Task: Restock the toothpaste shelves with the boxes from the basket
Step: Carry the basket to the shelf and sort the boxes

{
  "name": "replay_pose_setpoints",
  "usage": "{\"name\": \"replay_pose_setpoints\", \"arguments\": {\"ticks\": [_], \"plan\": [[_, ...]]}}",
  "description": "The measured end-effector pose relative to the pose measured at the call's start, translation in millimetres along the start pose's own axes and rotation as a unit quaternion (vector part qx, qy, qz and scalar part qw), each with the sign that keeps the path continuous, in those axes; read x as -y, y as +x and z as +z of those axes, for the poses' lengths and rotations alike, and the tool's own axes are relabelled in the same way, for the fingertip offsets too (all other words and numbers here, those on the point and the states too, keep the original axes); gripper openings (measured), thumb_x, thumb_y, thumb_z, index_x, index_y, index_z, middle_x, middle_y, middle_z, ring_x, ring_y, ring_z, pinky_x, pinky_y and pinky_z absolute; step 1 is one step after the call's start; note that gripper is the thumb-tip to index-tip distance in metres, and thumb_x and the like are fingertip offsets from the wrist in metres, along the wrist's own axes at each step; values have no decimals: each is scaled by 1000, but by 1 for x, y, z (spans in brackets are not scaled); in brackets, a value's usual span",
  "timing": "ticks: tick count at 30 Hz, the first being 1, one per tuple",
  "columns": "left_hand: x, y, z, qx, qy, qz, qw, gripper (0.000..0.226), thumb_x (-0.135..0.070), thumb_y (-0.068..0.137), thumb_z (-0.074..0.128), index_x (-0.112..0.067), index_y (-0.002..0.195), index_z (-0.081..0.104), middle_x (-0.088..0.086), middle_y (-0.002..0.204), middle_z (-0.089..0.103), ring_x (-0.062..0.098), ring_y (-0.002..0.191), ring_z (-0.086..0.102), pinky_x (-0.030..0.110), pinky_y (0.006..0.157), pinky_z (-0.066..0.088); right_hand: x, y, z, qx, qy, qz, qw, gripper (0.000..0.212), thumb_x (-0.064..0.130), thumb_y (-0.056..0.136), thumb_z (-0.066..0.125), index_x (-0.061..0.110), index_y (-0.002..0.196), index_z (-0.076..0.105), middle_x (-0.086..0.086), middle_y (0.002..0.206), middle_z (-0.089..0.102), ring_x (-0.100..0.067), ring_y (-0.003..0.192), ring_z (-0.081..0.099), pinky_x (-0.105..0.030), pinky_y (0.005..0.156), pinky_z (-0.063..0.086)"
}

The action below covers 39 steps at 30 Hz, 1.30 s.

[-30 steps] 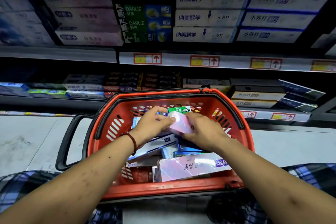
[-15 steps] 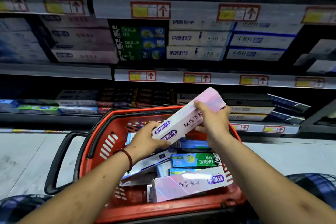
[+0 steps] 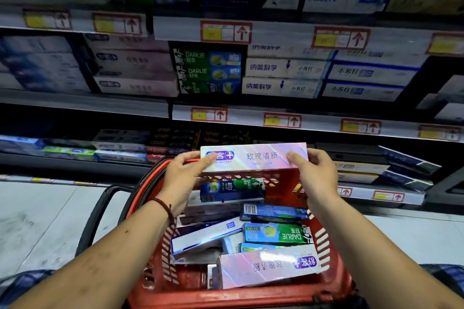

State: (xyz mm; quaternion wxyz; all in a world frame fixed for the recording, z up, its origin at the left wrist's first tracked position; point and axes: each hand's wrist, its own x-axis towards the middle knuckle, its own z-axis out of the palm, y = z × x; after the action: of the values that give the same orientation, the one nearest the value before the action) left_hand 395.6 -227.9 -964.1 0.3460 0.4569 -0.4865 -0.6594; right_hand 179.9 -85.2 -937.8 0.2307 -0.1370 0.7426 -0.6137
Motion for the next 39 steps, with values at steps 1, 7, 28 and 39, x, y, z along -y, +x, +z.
{"name": "replay_pose_setpoints", "arguments": {"ticks": [1,7,28,39], "plan": [[-2,-1,-1,-27,-10,11,1000,61,-34,67,88,-6,116,66,14,100,78,31,94,76,41,78,61,2,-2,1,9,-14,-17,1000,26,33,86,79,25,107,64,3,105,71,-18,95,69,-44,85,58],[-18,5,-11,-82,42,99,991,18,-31,85,81,-18,98,79,1,92,80,23,94,76,47,92,60,11,-14,6,43,-34,-32,998,13,25,90,76,24,98,66,1,101,72,-24,97,69,-49,88,57],[-123,97,-59,-199,68,224,952,15,-22,90,63,-32,88,75,-18,75,67,0,72,58,16,66,44,134,3,114,98,-42,-115,988,30,3,91,57,27,106,66,13,91,67,-8,86,62,-28,75,52],[-141,148,-151,-318,62,202,924,19,-35,83,57,-24,72,68,11,74,64,21,71,52,35,71,47,142,-12,224,176,-51,-108,977,48,-7,85,51,23,117,69,17,98,69,-19,106,63,-48,93,54]]}}
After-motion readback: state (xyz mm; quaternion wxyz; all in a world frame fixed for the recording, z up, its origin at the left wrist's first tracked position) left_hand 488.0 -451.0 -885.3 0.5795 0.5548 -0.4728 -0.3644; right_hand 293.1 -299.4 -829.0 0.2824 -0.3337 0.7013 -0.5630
